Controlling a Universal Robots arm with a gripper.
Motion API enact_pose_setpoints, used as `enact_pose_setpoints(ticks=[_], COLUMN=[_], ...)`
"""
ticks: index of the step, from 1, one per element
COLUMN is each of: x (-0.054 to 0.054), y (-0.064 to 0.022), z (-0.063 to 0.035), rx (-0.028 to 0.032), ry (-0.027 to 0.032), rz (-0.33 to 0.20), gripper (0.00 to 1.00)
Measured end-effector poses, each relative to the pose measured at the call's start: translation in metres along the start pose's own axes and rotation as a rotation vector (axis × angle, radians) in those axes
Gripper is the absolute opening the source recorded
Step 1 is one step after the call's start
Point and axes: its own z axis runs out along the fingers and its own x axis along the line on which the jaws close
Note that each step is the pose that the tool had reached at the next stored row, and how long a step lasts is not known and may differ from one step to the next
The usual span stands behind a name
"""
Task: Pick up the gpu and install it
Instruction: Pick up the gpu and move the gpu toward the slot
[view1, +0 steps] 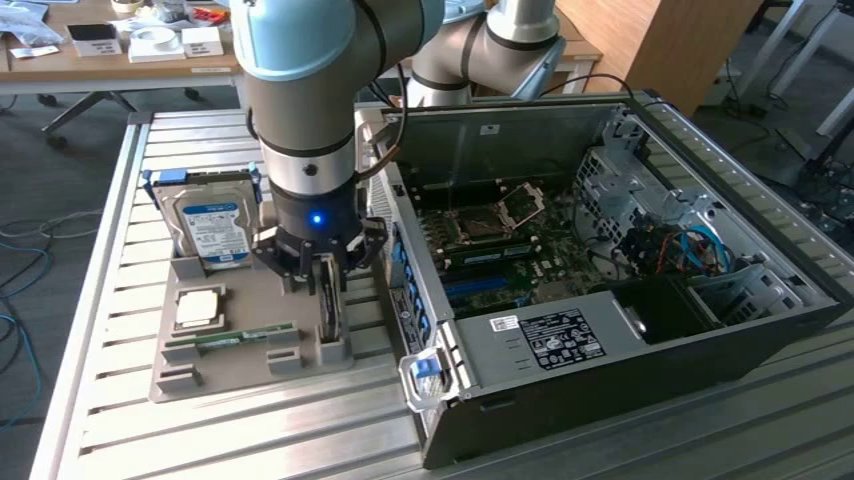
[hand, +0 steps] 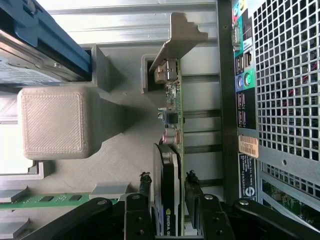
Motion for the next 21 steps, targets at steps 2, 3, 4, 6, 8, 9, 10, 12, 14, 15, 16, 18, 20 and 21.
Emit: enact_pose_setpoints(ticks=[2,3,4,6,8,9,10,12,14,15,16,18,20,21], x=[0.0000,0.0000,0.0000,0.0003,0.0002,0.0002,0.0002,0.0003,0.0003,0.0002,0.0003,0.0003,0.0003,0.0002], y=[0.0000,0.0000,0.0003,0.0013,0.0018,0.0018,0.0020,0.0021,0.0021,0.0021,0.0022,0.0022,0.0022,0.0022], z=[0.0004,0.0010,0.0016,0.0025,0.0030,0.0030,0.0030,0.0031,0.0031,0.0031,0.0031,0.0031,0.0031,0.0031], rx=[0.0003,-0.0008,-0.0027,-0.0044,-0.0048,-0.0047,-0.0047,-0.0048,-0.0048,-0.0048,-0.0048,-0.0048,-0.0048,-0.0048], ry=[0.0002,0.0000,0.0001,0.0004,0.0003,0.0004,0.0004,0.0004,0.0004,0.0004,0.0004,0.0004,0.0004,0.0004], rz=[0.000,0.000,0.000,0.000,0.000,0.000,0.000,0.000,0.000,0.000,0.000,0.000,0.000,0.000], gripper=[0.42,0.42,0.42,0.42,0.42,0.42,0.42,0.42,0.42,0.42,0.42,0.42,0.42,0.40])
